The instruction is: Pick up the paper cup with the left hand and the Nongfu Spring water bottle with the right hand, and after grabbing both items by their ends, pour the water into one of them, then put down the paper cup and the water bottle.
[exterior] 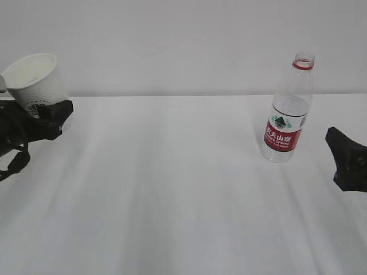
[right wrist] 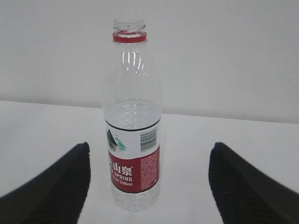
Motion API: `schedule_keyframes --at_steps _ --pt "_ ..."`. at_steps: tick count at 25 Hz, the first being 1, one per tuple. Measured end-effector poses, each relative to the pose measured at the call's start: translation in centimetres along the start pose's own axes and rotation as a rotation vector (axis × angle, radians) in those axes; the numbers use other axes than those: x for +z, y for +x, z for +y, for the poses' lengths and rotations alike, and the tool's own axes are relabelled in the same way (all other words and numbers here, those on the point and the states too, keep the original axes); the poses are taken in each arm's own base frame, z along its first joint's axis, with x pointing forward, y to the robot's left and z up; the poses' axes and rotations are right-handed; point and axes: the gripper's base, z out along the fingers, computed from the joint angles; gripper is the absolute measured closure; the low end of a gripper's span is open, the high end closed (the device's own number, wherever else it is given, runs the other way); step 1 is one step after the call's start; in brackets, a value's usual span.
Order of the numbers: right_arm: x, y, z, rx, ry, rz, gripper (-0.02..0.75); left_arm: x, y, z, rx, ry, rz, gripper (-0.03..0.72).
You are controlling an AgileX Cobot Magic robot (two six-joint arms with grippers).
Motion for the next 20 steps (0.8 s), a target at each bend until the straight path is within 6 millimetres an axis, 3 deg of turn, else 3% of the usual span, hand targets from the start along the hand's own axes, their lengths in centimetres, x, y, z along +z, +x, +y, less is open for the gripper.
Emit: schedule_keyframes --at_steps 11,20 --pt "0.0 0.0 0.0 0.0 0.0 0.0 0.145 0.5 1.8 1.2 -0.034 -0.1 0.003 0.154" --pt "0.0 0.0 0.0 0.0 0.0 0.0 0.145 0.5 2.1 1.9 -0.017 -0.177 0.005 0.154"
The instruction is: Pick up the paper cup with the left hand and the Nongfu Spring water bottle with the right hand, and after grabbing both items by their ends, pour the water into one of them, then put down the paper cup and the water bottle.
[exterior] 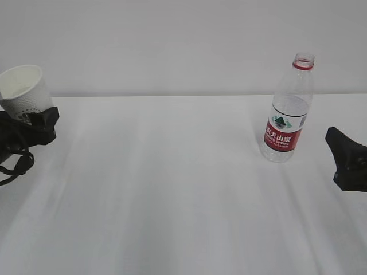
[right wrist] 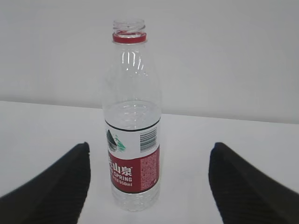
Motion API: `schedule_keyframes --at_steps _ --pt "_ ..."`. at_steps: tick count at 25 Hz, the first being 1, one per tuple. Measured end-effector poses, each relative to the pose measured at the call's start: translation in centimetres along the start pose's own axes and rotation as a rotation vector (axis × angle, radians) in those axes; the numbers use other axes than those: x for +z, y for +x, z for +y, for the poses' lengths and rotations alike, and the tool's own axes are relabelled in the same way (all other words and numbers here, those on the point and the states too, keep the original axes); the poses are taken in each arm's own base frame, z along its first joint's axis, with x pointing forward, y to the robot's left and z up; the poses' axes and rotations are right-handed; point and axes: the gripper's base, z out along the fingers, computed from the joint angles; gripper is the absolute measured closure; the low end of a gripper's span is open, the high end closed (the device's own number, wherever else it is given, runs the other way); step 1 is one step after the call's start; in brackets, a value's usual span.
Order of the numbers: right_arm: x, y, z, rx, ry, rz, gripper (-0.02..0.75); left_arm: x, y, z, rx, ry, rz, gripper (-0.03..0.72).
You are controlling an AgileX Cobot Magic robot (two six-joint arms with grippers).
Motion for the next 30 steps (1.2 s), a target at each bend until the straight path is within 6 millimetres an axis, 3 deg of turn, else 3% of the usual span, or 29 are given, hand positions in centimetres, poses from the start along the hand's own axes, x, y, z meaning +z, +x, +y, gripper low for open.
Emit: schedule_keyframes --at_steps 13,30 --pt "0.0 0.0 0.2 -0.001 -0.011 0.0 0.145 0.9 2.2 0.4 0.009 -0.02 0.062 0.16" --pt "0.0 0.0 0.2 -0.001 -0.011 0.0 0.145 4.8 3.5 0.7 0.009 -0.022 0.041 0.163"
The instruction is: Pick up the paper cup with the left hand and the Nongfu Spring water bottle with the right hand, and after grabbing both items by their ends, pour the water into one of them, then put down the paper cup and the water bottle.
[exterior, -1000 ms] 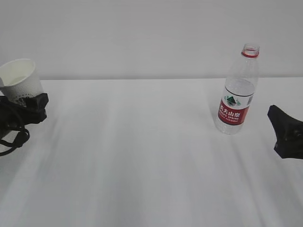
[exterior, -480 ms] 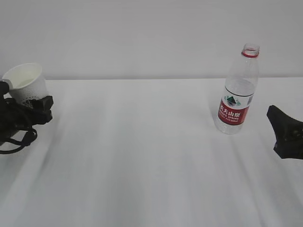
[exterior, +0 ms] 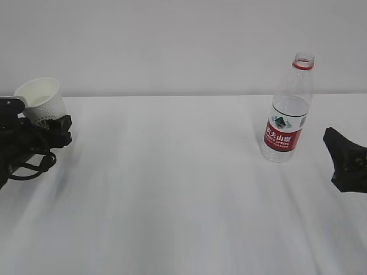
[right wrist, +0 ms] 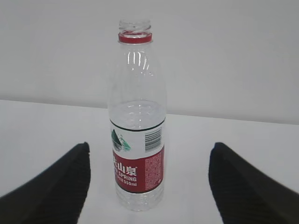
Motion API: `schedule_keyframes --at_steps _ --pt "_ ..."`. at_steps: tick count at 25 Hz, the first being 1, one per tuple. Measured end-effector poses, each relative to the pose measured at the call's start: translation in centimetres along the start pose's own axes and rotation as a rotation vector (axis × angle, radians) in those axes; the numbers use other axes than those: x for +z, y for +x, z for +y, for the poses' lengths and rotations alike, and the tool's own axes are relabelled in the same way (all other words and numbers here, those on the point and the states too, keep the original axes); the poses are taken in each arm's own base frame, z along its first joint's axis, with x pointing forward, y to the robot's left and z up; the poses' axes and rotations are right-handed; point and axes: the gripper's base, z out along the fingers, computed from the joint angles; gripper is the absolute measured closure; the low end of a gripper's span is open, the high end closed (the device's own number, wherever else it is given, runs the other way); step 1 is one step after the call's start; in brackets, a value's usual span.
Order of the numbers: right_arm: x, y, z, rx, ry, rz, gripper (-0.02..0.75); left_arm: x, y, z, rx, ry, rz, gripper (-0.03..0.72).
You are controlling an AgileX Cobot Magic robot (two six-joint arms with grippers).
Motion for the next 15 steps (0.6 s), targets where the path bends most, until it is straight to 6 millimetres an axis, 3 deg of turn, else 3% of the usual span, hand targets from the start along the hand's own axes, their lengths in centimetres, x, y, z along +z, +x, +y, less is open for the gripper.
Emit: schedule_keyframes --at_steps 15 --pt "0.0 0.0 0.0 0.0 0.0 0.0 0.145 2.6 2.0 0.3 -0.001 -0.007 0.009 0.164"
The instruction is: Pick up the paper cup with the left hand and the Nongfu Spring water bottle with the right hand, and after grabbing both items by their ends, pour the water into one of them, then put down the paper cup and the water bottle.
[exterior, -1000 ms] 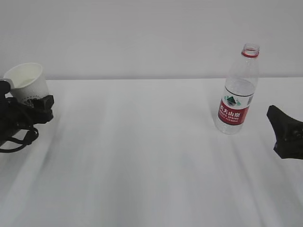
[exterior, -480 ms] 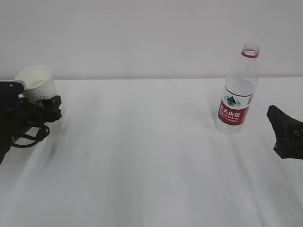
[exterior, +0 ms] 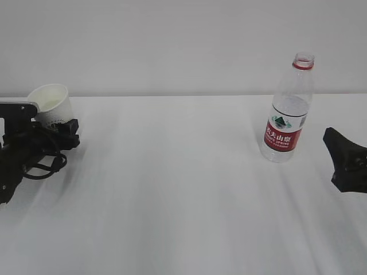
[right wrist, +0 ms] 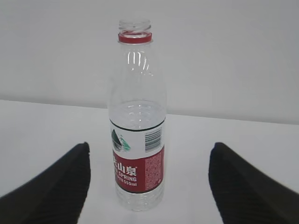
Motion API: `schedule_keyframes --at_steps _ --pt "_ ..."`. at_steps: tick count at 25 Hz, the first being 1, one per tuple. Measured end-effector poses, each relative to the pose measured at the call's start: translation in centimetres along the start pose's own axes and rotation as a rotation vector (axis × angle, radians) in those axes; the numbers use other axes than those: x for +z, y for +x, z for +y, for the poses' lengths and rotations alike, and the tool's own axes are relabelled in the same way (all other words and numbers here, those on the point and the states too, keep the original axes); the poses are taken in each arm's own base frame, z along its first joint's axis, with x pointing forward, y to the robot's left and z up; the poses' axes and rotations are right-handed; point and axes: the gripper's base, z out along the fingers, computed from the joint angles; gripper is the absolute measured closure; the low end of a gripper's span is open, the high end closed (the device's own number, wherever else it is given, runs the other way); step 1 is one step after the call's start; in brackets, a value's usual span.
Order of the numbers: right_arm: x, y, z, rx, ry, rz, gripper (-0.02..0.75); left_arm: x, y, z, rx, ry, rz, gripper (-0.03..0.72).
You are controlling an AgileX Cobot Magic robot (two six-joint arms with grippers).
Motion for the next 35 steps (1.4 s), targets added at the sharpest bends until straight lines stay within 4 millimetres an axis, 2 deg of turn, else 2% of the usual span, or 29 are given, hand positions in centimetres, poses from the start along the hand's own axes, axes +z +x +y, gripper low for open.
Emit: schedule_keyframes --at_steps 13,15,19,21,24,29,35 --pt "0.0 0.0 0.0 0.009 -0.003 -0.003 0.145 0.1 0.0 0.1 -0.003 -0.006 -0.002 0.163" --pt "0.0 0.0 0.0 0.009 -0.003 -0.003 0.145 0.1 0.0 0.1 -0.003 -0.007 -0.002 0.144" --pt "0.0 0.0 0.0 0.011 -0.003 -0.003 0.145 0.1 -0.1 0.1 -0.006 -0.011 -0.013 0.038" --pt "0.0 0.0 0.0 0.011 -0.003 -0.003 0.145 0.2 -0.4 0.1 -0.006 -0.01 -0.031 0.013" --pt "0.0 0.0 0.0 0.013 -0.003 -0.003 0.145 0.2 -0.4 0.1 -0.006 -0.009 -0.032 0.003" --pt "0.0 0.0 0.0 0.013 -0.003 -0.003 0.145 -0.3 -1.5 0.0 -0.006 -0.008 -0.055 0.002" --pt "0.0 0.0 0.0 0.013 -0.003 -0.003 0.145 -1.9 -0.6 0.0 -0.006 -0.011 -0.007 0.003"
